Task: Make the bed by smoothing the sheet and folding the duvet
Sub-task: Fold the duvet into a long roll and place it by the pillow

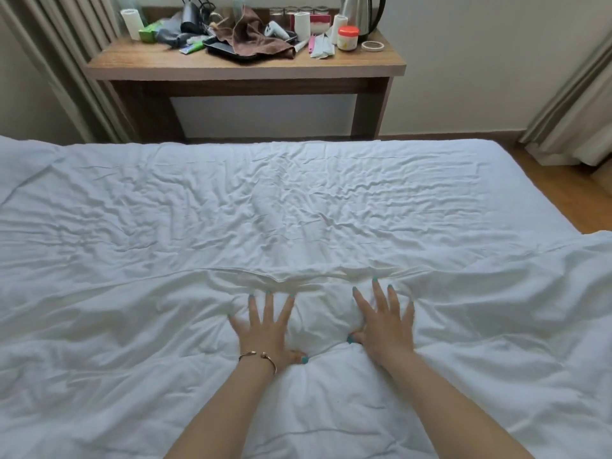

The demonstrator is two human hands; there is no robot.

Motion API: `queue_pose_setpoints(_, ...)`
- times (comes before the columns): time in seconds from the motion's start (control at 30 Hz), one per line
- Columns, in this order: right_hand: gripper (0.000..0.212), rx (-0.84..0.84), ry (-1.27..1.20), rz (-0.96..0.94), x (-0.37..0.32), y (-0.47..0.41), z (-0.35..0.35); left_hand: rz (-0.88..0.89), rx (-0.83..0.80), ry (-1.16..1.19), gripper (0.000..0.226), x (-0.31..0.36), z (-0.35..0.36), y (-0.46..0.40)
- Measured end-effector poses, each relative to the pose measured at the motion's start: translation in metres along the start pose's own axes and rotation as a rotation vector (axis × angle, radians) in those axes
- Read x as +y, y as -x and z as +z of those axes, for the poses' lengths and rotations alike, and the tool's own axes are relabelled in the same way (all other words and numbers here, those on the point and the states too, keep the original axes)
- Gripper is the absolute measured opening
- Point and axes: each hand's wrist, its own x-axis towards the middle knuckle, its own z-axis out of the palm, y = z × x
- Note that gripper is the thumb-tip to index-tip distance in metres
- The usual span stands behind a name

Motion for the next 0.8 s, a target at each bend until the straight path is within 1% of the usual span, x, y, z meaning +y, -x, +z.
queue_pose_setpoints(0.07, 0.076, 0.149, -0.028, -0.055, 0.003, 0.019, 0.009, -0.075, -0.03, -0.025, 0.11, 0.021, -0.001, 0.013)
queue_pose_setpoints(0.1, 0.069, 0.147, -0.021, -0.084, 0.008, 0.027, 0.011, -0.079, -0.054, -0.013, 0.103, 0.032, -0.004, 0.018)
queue_pose_setpoints(0.13, 0.071, 0.101, 0.007, -0.115, 0.013, 0.032, 0.008, -0.054, -0.07, 0.005, 0.096, 0.042, -0.008, 0.022)
queue_pose_setpoints(0.2, 0.085, -0.005, 0.049, -0.122, 0.024, 0.037, 0.0, 0.06, -0.059, 0.028, 0.084, 0.063, -0.02, 0.025)
queue_pose_setpoints(0.23, 0.086, 0.029, 0.064, -0.09, 0.031, 0.036, -0.006, 0.129, -0.033, 0.038, 0.078, 0.074, -0.025, 0.024)
queue_pose_setpoints(0.3, 0.082, 0.173, 0.053, 0.028, 0.05, 0.032, -0.024, 0.223, 0.01, 0.109, 0.065, 0.099, -0.035, 0.023)
queue_pose_setpoints(0.33, 0.076, 0.205, 0.027, 0.081, 0.062, 0.029, -0.034, 0.264, 0.015, 0.147, 0.061, 0.113, -0.041, 0.022)
queue_pose_setpoints(0.4, 0.051, 0.204, 0.013, 0.159, 0.095, 0.021, -0.048, 0.37, 0.031, 0.16, 0.055, 0.142, -0.052, 0.015)
queue_pose_setpoints(0.43, 0.054, 0.163, 0.038, 0.194, 0.113, 0.016, -0.055, 0.412, 0.043, 0.16, 0.053, 0.157, -0.058, 0.01)
queue_pose_setpoints(0.47, 0.068, 0.106, 0.057, 0.242, 0.13, 0.013, -0.064, 0.431, 0.055, 0.172, 0.053, 0.173, -0.065, 0.002)
queue_pose_setpoints(0.5, 0.084, 0.035, 0.071, 0.299, 0.144, 0.01, -0.066, 0.435, 0.065, 0.179, 0.056, 0.189, -0.07, -0.006)
queue_pose_setpoints(0.53, 0.098, -0.038, 0.078, 0.347, 0.156, 0.006, -0.066, 0.432, 0.067, 0.173, 0.067, 0.203, -0.071, -0.015)
queue_pose_setpoints(0.57, 0.108, -0.09, 0.074, 0.371, 0.163, 0.003, -0.06, 0.424, 0.055, 0.153, 0.086, 0.215, -0.07, -0.023)
queue_pose_setpoints(0.6, 0.115, -0.115, 0.079, 0.358, 0.168, -0.001, -0.051, 0.411, 0.025, 0.099, 0.108, 0.227, -0.065, -0.031)
queue_pose_setpoints(0.63, 0.119, -0.122, 0.08, 0.337, 0.172, -0.005, -0.042, 0.392, 0.004, 0.016, 0.126, 0.237, -0.057, -0.036)
queue_pose_setpoints(0.67, 0.123, -0.109, 0.079, 0.324, 0.175, -0.01, -0.032, 0.374, 0.001, -0.074, 0.135, 0.245, -0.046, -0.04)
queue_pose_setpoints(0.73, 0.133, -0.064, 0.074, 0.305, 0.18, -0.024, -0.021, 0.334, 0.036, -0.186, 0.137, 0.256, -0.027, -0.046)
queue_pose_setpoints(0.8, 0.139, -0.035, 0.066, 0.27, 0.188, -0.037, -0.019, 0.309, 0.064, -0.175, 0.135, 0.259, -0.017, -0.052)
